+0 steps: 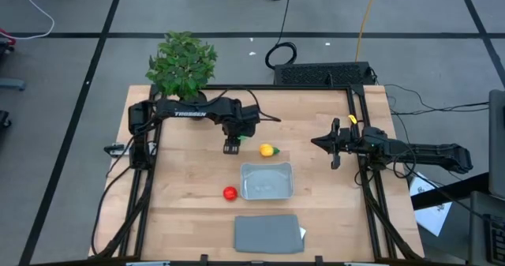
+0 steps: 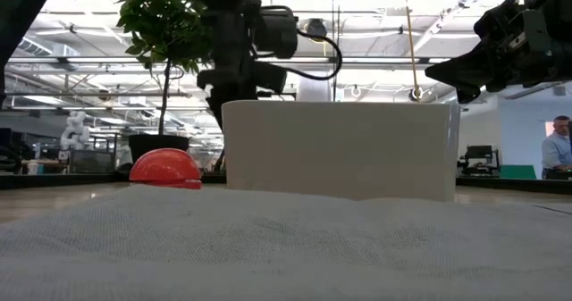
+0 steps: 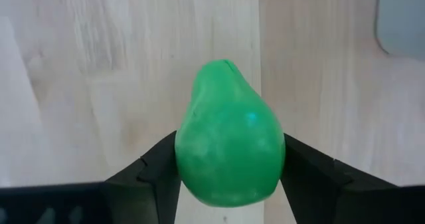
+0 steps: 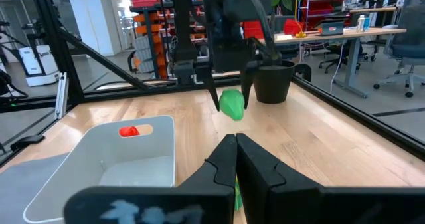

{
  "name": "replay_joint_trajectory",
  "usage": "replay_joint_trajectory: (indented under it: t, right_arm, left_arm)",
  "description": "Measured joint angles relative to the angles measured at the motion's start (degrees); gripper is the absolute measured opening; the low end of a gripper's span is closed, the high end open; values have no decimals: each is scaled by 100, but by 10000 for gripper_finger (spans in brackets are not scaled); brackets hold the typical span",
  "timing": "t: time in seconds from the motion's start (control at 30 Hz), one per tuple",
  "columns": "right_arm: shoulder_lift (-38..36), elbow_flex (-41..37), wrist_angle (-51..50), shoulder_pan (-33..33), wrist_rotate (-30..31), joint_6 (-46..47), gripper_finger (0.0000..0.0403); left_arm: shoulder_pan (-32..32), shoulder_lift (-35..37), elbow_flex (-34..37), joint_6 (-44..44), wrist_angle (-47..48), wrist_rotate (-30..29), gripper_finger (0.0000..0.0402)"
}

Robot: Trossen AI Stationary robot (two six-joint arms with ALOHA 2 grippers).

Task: Pick and placing Produce into tupperware
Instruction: Put the green pear into the gray bin

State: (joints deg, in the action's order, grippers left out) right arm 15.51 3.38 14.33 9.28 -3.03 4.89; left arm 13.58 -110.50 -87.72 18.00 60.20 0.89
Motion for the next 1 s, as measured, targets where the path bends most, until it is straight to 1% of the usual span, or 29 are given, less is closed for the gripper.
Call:
replay_joint_trajectory:
  t: [0.27,0.53,1.0]
  right_arm:
    - [0,0,-2,2,0,0,0]
    - [0,0,-2,1,0,0,0]
    - [0,0,-2,0,0,2,0]
  left_arm:
    - [0,0,-628,85,443,57,208]
    - [-25,4,-1266,30,1077,57,209]
    - [-252,8,-1998,-68,1509,60,209]
